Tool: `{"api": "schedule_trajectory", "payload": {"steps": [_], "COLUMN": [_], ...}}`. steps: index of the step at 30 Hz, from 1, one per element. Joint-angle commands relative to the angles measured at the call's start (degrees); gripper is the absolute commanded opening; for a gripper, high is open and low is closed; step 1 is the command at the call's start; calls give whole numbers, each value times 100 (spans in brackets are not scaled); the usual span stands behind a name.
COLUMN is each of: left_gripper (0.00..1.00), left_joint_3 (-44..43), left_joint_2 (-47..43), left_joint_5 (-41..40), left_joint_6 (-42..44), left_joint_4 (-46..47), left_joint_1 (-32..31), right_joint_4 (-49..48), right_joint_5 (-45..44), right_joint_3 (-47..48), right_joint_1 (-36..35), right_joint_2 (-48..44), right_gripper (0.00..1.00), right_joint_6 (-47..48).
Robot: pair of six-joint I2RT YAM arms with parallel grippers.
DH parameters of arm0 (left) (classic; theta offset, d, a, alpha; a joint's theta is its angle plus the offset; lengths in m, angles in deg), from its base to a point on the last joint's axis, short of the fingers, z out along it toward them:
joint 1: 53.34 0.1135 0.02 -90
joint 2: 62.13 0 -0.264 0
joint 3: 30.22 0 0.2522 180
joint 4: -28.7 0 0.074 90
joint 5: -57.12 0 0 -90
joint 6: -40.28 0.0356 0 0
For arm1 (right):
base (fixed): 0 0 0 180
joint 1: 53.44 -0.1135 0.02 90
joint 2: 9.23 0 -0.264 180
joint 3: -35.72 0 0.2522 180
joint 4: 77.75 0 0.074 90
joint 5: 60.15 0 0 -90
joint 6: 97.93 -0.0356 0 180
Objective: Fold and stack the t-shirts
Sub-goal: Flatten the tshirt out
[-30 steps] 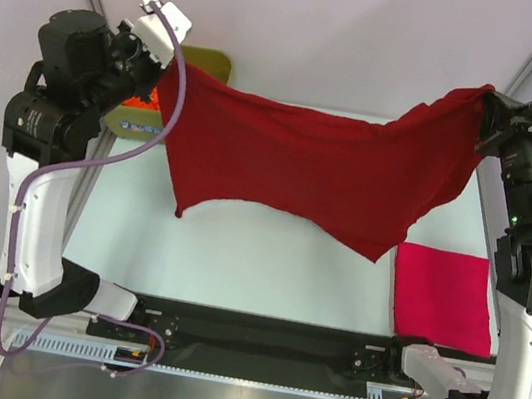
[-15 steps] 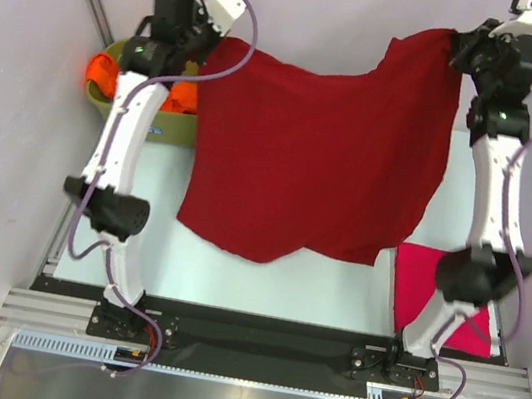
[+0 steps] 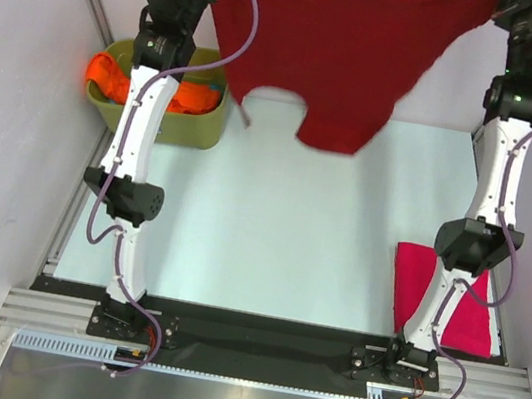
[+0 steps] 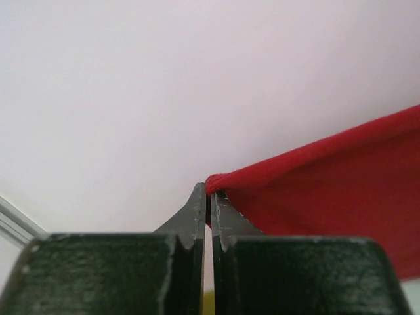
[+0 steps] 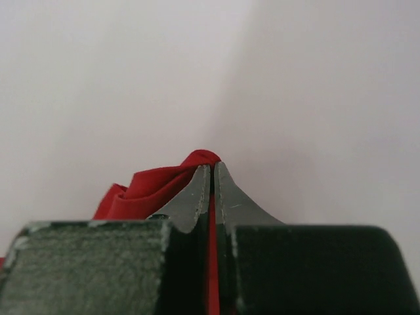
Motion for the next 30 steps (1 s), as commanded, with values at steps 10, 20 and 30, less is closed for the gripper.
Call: {"api": "schedule_trajectory", "payload": {"steps": [10,20,30], "left_gripper": [0,0,0], "left_joint_3": [2745,6228,9799], "left_joint_2": [-1274,-3067,-4510], "left_joint_5": [983,1608,1511], "left_joint_6": [835,1082,1469], "left_joint_4": [-640,-1960,-2514], "left_joint_1": [69,104,113], "right_joint_4": [-767,783,3738], "right_joint_5": [454,-29,-188], "right_joint_3": [-5447,-9469,-10045], "right_joint_1": [141,62,-685], "right_joint_2": [-3670,-6231,-6919], "right_gripper": [0,0,0], "right_joint_6": [810,233,-1377]}}
